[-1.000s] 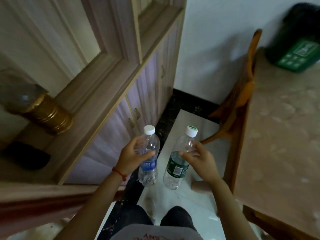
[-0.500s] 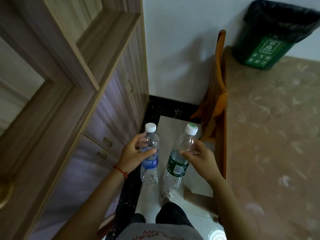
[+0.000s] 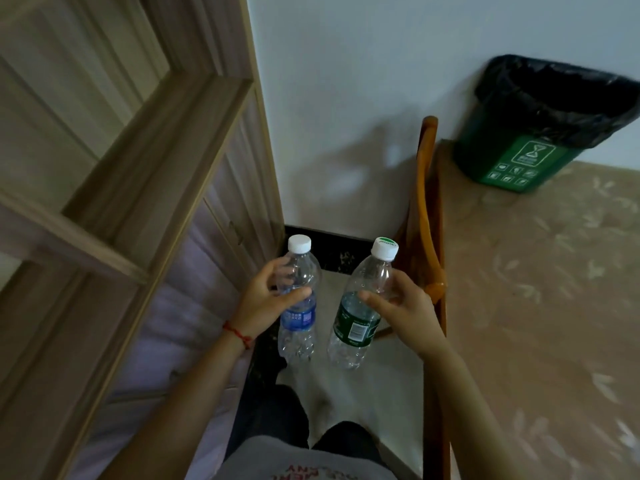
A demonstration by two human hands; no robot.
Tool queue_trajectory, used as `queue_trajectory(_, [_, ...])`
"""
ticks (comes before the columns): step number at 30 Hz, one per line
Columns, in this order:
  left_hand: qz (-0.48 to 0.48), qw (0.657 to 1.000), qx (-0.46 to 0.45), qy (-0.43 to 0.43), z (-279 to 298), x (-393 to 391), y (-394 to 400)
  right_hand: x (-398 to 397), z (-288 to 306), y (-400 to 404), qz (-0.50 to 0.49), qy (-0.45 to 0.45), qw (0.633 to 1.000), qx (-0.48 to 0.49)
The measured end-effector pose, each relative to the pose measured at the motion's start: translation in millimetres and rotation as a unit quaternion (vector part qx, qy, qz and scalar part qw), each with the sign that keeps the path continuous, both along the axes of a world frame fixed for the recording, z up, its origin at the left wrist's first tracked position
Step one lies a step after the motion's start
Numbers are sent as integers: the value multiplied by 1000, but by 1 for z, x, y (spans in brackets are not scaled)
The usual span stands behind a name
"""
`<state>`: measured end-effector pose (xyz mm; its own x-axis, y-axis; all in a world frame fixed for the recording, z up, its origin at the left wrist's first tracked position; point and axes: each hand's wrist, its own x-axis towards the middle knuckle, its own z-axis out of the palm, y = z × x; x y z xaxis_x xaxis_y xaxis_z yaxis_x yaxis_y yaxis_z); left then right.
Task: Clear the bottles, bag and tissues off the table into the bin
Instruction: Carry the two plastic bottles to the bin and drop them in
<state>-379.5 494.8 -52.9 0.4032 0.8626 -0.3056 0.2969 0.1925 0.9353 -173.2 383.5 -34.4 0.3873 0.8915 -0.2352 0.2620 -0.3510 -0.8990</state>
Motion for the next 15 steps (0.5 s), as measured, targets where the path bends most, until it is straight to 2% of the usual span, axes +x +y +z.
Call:
queue_trajectory(4, [-14,999,19,-23,6,23,53,16,7,41,-8,-8,1000,18])
queue_trajectory(15, [-119,990,53,-58,52,86,196,62,54,143,-84,42,991,93])
